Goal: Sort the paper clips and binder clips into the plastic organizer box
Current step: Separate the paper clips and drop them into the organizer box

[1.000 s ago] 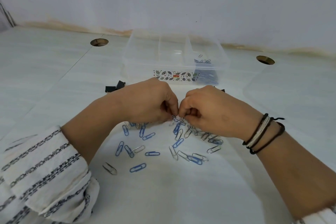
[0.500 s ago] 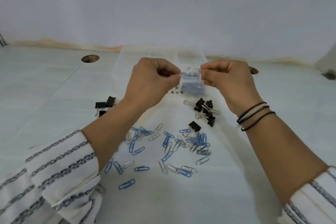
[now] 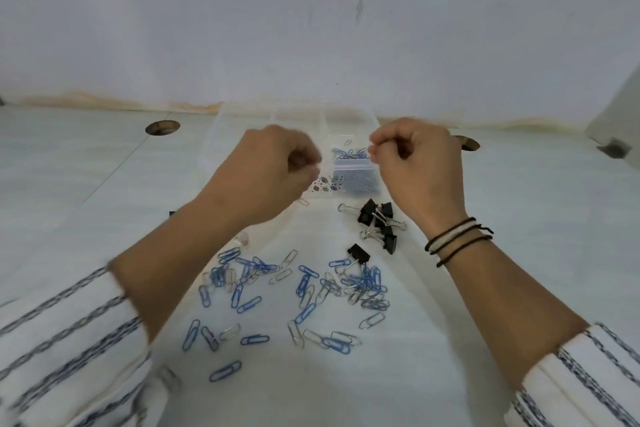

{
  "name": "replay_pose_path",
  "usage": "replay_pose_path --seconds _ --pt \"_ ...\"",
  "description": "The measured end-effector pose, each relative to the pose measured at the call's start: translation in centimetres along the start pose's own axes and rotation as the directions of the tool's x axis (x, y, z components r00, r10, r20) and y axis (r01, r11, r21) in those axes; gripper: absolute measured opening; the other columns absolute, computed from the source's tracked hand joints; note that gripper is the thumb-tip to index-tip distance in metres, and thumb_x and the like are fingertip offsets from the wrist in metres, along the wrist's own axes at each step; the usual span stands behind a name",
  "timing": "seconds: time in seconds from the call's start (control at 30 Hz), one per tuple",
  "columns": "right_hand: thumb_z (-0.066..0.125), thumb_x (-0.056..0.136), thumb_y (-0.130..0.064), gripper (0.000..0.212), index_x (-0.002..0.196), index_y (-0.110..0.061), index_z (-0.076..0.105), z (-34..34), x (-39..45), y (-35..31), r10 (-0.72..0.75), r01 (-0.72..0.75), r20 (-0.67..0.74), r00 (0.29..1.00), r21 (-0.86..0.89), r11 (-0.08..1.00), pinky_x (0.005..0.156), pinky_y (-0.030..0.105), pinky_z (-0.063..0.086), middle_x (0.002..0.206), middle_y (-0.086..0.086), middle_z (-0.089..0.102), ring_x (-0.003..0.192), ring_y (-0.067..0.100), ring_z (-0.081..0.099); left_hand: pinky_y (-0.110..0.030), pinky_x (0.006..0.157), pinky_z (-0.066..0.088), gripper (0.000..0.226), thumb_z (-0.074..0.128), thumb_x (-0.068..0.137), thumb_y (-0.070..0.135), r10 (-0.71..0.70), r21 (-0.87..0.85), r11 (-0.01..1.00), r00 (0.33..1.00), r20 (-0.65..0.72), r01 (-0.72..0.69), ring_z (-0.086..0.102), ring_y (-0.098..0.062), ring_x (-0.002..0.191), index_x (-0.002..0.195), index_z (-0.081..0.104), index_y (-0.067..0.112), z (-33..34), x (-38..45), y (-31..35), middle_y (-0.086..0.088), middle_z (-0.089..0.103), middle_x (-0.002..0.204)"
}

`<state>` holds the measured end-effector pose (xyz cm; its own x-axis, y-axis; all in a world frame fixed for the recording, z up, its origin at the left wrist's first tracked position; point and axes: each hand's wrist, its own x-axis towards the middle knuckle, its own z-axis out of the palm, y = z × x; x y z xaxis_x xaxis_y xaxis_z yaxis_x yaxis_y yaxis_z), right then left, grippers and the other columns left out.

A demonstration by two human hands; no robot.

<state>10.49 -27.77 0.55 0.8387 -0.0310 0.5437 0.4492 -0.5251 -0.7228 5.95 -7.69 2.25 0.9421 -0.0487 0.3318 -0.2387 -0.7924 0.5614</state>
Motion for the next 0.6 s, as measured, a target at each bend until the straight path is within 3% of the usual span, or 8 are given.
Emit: replay_pose_path --seconds 0.1,0.17,0.23,0.33,0.43,0.6 --pt "0.055 0.090 -0.005 0.030 0.103 -0.014 0.080 0.5 -2.1 -1.1 -0.139 0.193 0.319 0.938 -0.146 0.970 0.087 0.020 0.055 0.099 -0.001 0.078 0.090 0.011 0.072 -0.029 0.089 0.058 0.021 0.071 0.095 0.029 -0.070 0.236 0.972 0.973 0.222 0.016 0.070 -0.007 0.092 0.115 0.075 0.024 -1.0 -2.8 -2.0 0.008 0.075 0.106" --pt "0.050 0.094 -0.006 0.037 0.124 -0.011 0.071 1.7 -3.0 -1.1 -0.153 0.345 0.574 0.804 -0.241 0.907 0.098 0.025 0.050 0.121 0.005 0.073 0.110 0.018 0.067 -0.033 0.094 0.056 0.026 0.069 0.096 0.032 -0.135 0.342 0.939 0.942 0.307 0.023 0.067 -0.009 0.100 0.121 0.071 0.025 -1.4 -3.7 -3.4 0.008 0.071 0.116" --pt "0.046 0.095 -0.007 0.045 0.138 -0.008 0.059 3.0 -3.5 -0.7 -0.119 0.448 0.734 0.669 -0.270 0.852 0.106 0.033 0.046 0.134 0.008 0.064 0.122 0.023 0.060 -0.029 0.090 0.053 0.026 0.067 0.096 0.033 -0.154 0.397 0.918 0.918 0.365 -0.004 0.063 -0.009 0.098 0.120 0.069 0.025 -2.0 -3.9 -4.4 0.008 0.070 0.116" --pt "0.043 0.093 -0.003 0.048 0.140 -0.003 0.051 4.5 -3.8 -0.5 -0.062 0.509 0.833 0.549 -0.275 0.815 0.106 0.041 0.046 0.139 0.012 0.057 0.124 0.028 0.056 -0.023 0.081 0.044 0.022 0.066 0.096 0.034 -0.097 0.418 0.906 0.934 0.345 -0.060 0.057 -0.008 0.090 0.115 0.070 0.023 -3.0 -3.7 -5.2 0.010 0.066 0.104" --pt "0.043 0.090 0.001 0.054 0.143 -0.004 0.048 5.1 -3.9 -0.7 -0.072 0.529 0.850 0.522 -0.257 0.809 0.108 0.040 0.044 0.144 0.010 0.053 0.129 0.027 0.052 -0.026 0.080 0.047 0.017 0.066 0.096 0.035 -0.062 0.380 0.923 0.953 0.296 -0.058 0.057 -0.003 0.084 0.110 0.071 0.025 -4.0 -3.5 -5.7 0.014 0.062 0.096" --pt "0.044 0.085 0.001 0.056 0.138 -0.012 0.057 4.8 -5.1 -2.1 -0.196 0.542 0.877 0.439 -0.085 0.836 0.103 0.039 0.047 0.136 0.003 0.061 0.121 0.022 0.058 -0.021 0.077 0.052 0.031 0.073 0.088 0.048 -0.119 0.363 0.929 0.870 0.479 -0.073 0.064 0.000 0.084 0.114 0.071 0.033 -5.2 -4.1 -6.2 0.019 0.067 0.094"
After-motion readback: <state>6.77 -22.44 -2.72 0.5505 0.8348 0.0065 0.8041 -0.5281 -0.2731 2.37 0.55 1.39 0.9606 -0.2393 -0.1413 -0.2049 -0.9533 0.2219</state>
